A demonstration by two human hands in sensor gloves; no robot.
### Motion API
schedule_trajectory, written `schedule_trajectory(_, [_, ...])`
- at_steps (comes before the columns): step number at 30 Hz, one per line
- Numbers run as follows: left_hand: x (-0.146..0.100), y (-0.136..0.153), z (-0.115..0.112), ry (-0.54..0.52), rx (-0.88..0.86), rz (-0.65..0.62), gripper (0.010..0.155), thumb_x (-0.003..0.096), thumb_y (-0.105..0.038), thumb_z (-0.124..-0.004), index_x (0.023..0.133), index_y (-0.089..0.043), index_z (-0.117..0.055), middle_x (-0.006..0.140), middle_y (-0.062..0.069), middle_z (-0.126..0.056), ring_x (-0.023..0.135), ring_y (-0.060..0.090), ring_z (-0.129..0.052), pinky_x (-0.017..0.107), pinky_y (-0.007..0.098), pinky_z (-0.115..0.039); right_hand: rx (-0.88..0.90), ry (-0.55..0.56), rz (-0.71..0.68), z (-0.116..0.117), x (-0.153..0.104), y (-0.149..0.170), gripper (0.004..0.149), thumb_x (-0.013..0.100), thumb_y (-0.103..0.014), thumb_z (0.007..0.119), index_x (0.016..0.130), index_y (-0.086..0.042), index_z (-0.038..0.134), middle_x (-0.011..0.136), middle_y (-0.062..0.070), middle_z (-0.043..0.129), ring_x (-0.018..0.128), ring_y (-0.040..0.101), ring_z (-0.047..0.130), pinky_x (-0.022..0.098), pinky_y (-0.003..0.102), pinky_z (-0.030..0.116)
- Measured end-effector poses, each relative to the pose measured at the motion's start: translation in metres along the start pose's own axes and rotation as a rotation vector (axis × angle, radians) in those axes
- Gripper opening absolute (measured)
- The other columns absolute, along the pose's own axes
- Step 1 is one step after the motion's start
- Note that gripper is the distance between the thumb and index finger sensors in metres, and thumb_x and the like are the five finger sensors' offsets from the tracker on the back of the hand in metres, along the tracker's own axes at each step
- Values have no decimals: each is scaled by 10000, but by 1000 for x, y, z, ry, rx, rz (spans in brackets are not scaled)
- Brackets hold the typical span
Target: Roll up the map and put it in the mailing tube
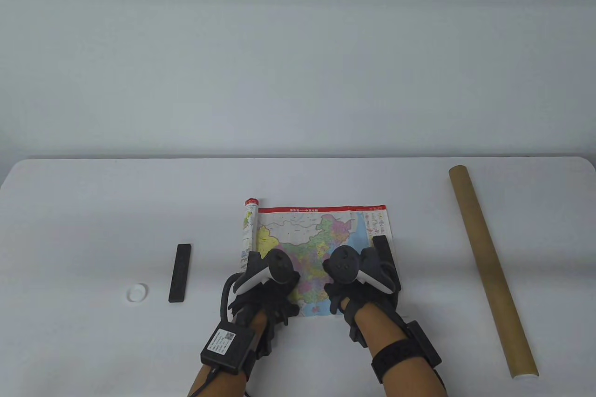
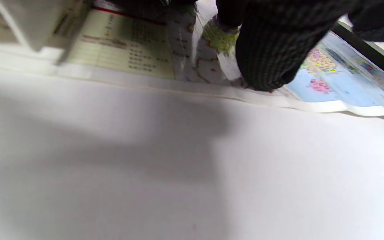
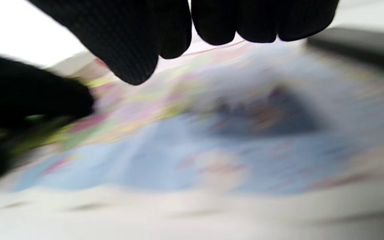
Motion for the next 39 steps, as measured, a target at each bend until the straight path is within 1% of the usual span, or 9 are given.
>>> schedule_trajectory(4, [0, -2, 0, 15, 13, -2, 700, 456, -524, -865, 1051, -519, -497, 1182, -31, -288, 1128, 297, -288, 818, 476, -426, -59, 12, 194, -10, -2, 49, 690, 534, -328, 845, 1106, -63, 563, 1086, 344, 423, 903, 642, 591, 567, 679, 613])
schedule_trajectory(8, [-1, -3, 0, 22, 19, 0, 696, 458, -523, -860, 1051, -518, -497, 1181, -30, -277, 1128, 302, -282, 820, 479, -422, -80, -60, 277, -1, -2, 72, 728, 550, -346, 822, 1125, -65, 475, 1062, 381, 434, 872, 637, 649, 545, 676, 643])
schedule_trajectory(10, [0, -3, 0, 26, 23, 1, 697, 459, -525, -857, 1051, -518, -492, 1181, -28, -273, 1128, 303, -278, 820, 480, -421, -75, -67, 291, 7, -1, 74, 695, 554, -320, 805, 1117, -66, 488, 1040, 360, 531, 833, 608, 703, 527, 640, 691])
schedule_trajectory(16, [-1, -4, 0, 30, 28, 1, 694, 460, -527, -849, 1052, -517, -486, 1181, -28, -264, 1129, 304, -271, 821, 481, -415, -266, 27, 301, 9, 1, 64, 634, 525, -235, 825, 1085, -79, 572, 953, 331, 699, 676, 509, 897, 451, 507, 857])
schedule_trajectory(22, [0, -4, 0, 39, 35, 5, 693, 464, -527, -841, 1053, -519, -477, 1180, -28, -252, 1130, 304, -262, 823, 482, -411, -146, 50, 338, -9, -4, 83, 632, 526, -206, 826, 1091, -78, 575, 956, 339, 671, 679, 515, 884, 439, 515, 864])
schedule_trajectory(25, [-1, -5, 0, 43, 39, 7, 692, 464, -526, -840, 1053, -519, -476, 1179, -26, -247, 1129, 306, -260, 824, 484, -409, -135, 106, 397, -28, -13, 104, 634, 529, -207, 820, 1097, -89, 565, 966, 333, 658, 697, 509, 869, 448, 515, 854])
schedule_trajectory(29, [-1, -5, -1, 45, 41, 6, 691, 466, -527, -834, 1053, -521, -469, 1179, -26, -242, 1130, 307, -254, 824, 485, -406, -104, 104, 502, -39, -24, 138, 634, 533, -206, 818, 1101, -90, 559, 971, 336, 648, 703, 509, 859, 451, 512, 849])
schedule_trajectory(34, [0, -6, 0, 52, 48, 10, 690, 467, -527, -832, 1052, -523, -468, 1178, -26, -237, 1129, 311, -253, 825, 487, -406, -93, 69, 575, -31, -30, 162, 631, 533, -203, 818, 1098, -86, 566, 966, 342, 654, 696, 513, 865, 448, 507, 850])
schedule_trajectory(39, [0, -6, 0, 55, 51, 13, 690, 466, -528, -834, 1050, -527, -468, 1178, -26, -235, 1129, 309, -253, 826, 487, -408, -101, 34, 586, -19, -29, 169, 628, 529, -204, 825, 1096, -92, 577, 963, 344, 663, 692, 514, 871, 450, 503, 852])
Point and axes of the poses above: the tracker on the back of each hand, its own y axis roughly to the little-finger side, its own x axis roughly from the wrist to the fingertips, z = x × y, the point moved 1 cm from there along x, roughly from the wrist to the fingertips
